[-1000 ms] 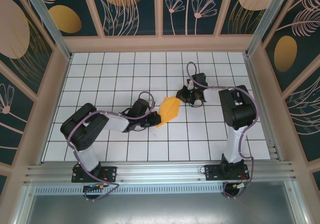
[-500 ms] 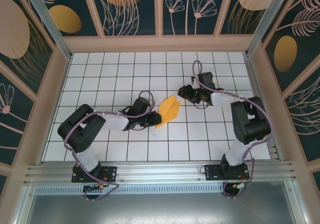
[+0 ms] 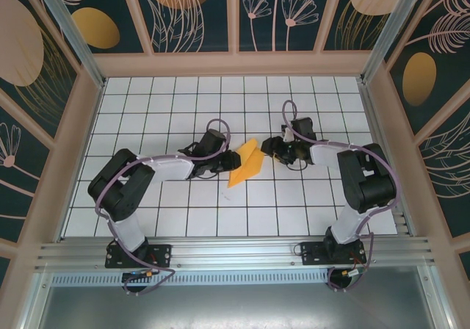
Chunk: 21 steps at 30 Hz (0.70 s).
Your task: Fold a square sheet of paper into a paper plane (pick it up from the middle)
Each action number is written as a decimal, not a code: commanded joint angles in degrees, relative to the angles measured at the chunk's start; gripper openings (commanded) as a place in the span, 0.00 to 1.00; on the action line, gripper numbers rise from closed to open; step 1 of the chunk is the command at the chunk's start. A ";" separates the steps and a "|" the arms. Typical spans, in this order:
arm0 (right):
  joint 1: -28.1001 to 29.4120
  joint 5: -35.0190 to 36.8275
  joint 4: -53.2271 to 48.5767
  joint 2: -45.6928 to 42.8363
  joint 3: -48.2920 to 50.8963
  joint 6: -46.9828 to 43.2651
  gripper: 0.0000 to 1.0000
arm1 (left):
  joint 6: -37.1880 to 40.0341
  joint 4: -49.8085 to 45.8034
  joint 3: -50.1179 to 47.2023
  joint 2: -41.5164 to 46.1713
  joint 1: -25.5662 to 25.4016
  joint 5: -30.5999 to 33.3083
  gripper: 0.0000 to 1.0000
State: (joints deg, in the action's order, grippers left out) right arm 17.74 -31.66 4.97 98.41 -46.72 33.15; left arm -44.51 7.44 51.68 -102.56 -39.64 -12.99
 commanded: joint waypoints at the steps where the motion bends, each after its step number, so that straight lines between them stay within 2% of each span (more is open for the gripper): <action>1: 0.40 -1.43 2.50 1.62 0.16 0.77 0.54 | 2.10 -3.75 0.80 -1.92 0.22 2.24 0.29; 8: 1.05 -1.65 2.56 3.71 -0.30 1.13 0.55 | 2.76 -2.75 -1.23 -2.89 0.19 0.46 0.26; 21: 3.80 -1.83 5.49 4.46 -0.35 5.52 0.55 | 0.96 2.30 -5.22 -2.99 0.18 -8.08 0.23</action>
State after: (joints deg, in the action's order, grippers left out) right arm 18.63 -31.35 7.42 101.06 -46.76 36.40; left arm -42.65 10.68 48.66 -104.53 -39.13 -17.10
